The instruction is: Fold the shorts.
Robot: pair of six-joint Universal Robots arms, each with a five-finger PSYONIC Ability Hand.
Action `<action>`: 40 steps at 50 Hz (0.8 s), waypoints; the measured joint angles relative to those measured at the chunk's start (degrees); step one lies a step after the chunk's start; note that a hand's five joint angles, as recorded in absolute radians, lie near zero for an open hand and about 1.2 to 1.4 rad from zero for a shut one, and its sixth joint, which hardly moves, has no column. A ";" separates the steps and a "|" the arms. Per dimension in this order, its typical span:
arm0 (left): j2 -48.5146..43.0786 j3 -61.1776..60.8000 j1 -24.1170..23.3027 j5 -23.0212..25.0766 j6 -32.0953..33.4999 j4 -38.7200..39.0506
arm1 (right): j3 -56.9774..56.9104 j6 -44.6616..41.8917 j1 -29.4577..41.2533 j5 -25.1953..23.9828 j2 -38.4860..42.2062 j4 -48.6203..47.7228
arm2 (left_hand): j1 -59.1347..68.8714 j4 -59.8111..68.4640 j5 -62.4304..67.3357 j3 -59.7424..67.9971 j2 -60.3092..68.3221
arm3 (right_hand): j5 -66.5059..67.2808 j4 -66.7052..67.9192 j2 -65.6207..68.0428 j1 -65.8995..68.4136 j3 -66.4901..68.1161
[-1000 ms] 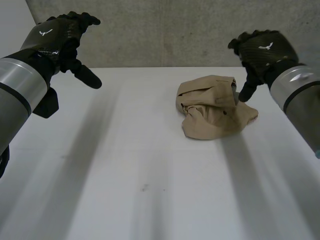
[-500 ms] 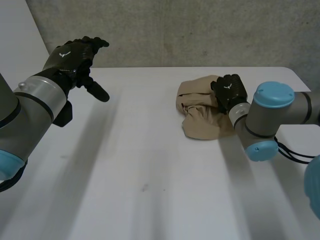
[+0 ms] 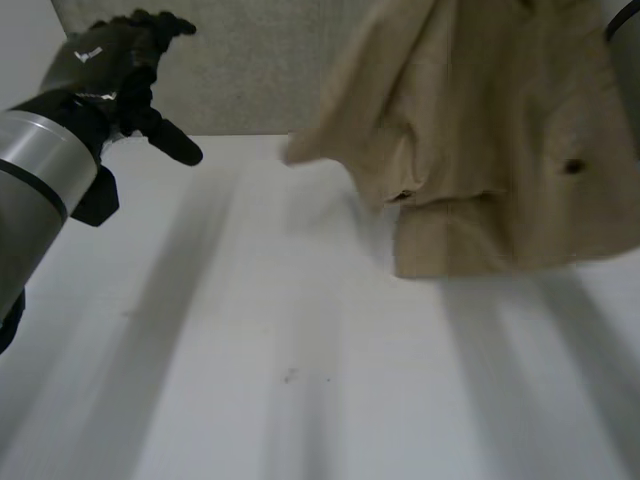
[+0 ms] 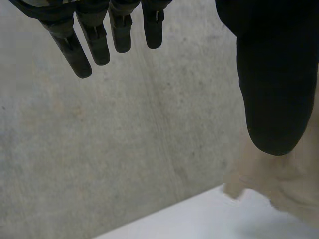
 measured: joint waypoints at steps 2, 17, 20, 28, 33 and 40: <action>1.20 -0.11 0.04 0.01 -0.04 0.00 | 0.22 0.45 0.35 0.12 -1.46 0.31 | 0.00 0.00 0.00 0.00 0.00 | 0.00 0.00 0.00 0.00 0.00; 3.39 -1.04 -0.15 0.12 -0.10 -0.20 | 2.57 1.66 5.52 0.31 -5.25 7.91 | 0.00 0.00 0.01 0.00 0.01 | 0.00 0.21 0.00 0.00 0.00; 3.06 -1.28 -0.24 0.16 -0.18 -0.37 | 2.79 1.54 5.72 0.32 -3.94 9.23 | 0.00 0.00 -0.01 0.00 0.01 | 0.00 0.22 0.00 0.00 0.00; -0.86 -1.35 -2.19 0.21 -0.63 -2.13 | 3.73 1.61 6.65 0.35 -2.35 10.37 | 0.00 0.00 0.00 0.00 0.01 | 0.00 0.22 0.00 0.00 0.00; -6.63 -1.00 -5.26 0.16 -0.84 -4.01 | 4.90 1.66 7.07 0.08 -4.11 10.34 | 0.00 0.00 -0.03 0.00 0.01 | 0.00 0.22 0.00 0.00 0.00; -14.87 -0.29 -8.71 0.19 -1.24 -5.17 | 7.85 1.51 7.12 -0.62 -7.80 10.24 | 0.00 0.00 0.00 0.00 0.01 | 0.00 0.22 0.00 0.00 0.00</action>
